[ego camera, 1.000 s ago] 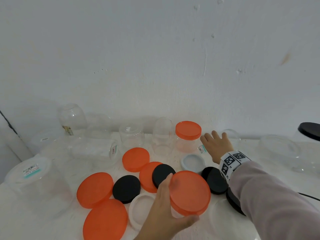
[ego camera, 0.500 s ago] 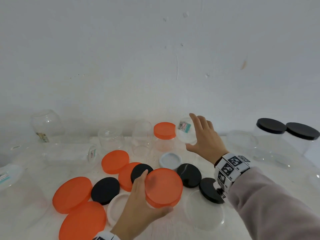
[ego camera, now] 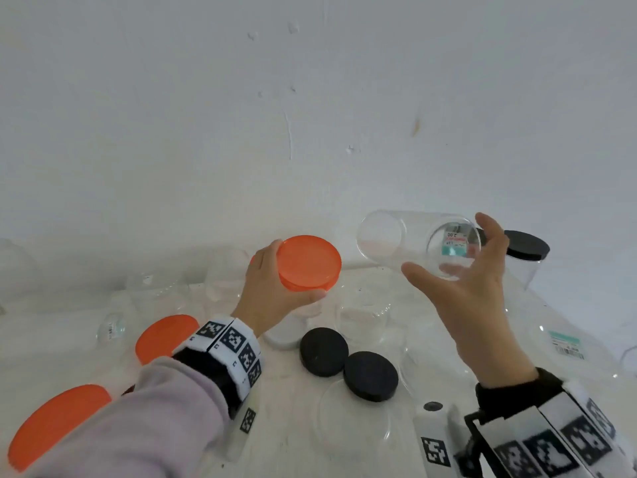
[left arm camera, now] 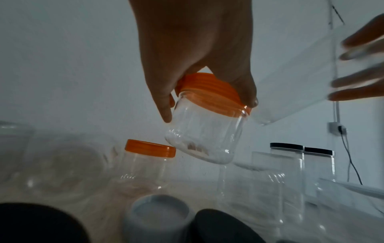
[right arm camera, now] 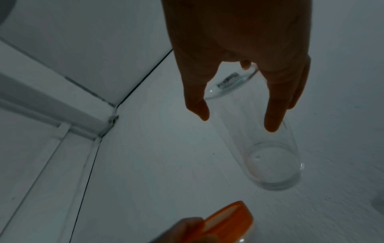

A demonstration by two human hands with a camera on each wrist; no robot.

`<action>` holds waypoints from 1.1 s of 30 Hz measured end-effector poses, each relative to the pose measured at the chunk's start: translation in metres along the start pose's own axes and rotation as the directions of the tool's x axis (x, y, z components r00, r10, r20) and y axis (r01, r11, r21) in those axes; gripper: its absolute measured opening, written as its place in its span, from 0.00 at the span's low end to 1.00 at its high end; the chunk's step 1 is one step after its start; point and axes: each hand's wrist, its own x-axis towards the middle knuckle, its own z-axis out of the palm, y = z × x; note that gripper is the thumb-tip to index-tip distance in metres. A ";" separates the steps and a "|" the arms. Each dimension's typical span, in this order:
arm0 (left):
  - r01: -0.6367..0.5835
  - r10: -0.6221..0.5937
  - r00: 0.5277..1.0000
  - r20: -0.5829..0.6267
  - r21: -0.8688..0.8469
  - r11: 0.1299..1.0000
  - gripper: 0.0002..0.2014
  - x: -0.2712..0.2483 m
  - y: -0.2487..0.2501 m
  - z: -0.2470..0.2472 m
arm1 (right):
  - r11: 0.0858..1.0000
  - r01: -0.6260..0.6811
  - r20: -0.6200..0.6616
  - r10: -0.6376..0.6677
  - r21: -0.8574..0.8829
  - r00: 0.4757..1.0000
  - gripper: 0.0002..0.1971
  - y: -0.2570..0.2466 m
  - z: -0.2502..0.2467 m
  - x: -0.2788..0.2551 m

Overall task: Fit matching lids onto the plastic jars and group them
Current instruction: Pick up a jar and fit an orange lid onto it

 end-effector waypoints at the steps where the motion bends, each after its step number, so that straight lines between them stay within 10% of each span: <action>1: 0.000 0.001 1.000 -0.007 0.011 1.000 0.56 0.010 0.002 0.006 | 0.999 -0.023 -0.016 0.024 0.049 1.000 0.44 -0.002 -0.005 -0.006; 9: 0.026 -0.026 1.000 0.001 0.021 0.999 0.58 0.066 0.012 0.047 | 0.900 -0.270 -0.069 0.310 0.341 0.948 0.51 0.021 -0.020 -0.028; 15: 0.088 -0.095 0.992 0.078 0.089 0.992 0.57 0.084 0.010 0.062 | 0.753 -0.364 0.007 0.431 0.548 0.902 0.37 0.033 -0.016 -0.028; 33: 0.187 -0.263 0.925 0.275 0.272 0.944 0.48 0.072 0.003 0.076 | 0.686 -0.455 0.139 0.465 0.568 0.874 0.44 0.041 0.009 -0.035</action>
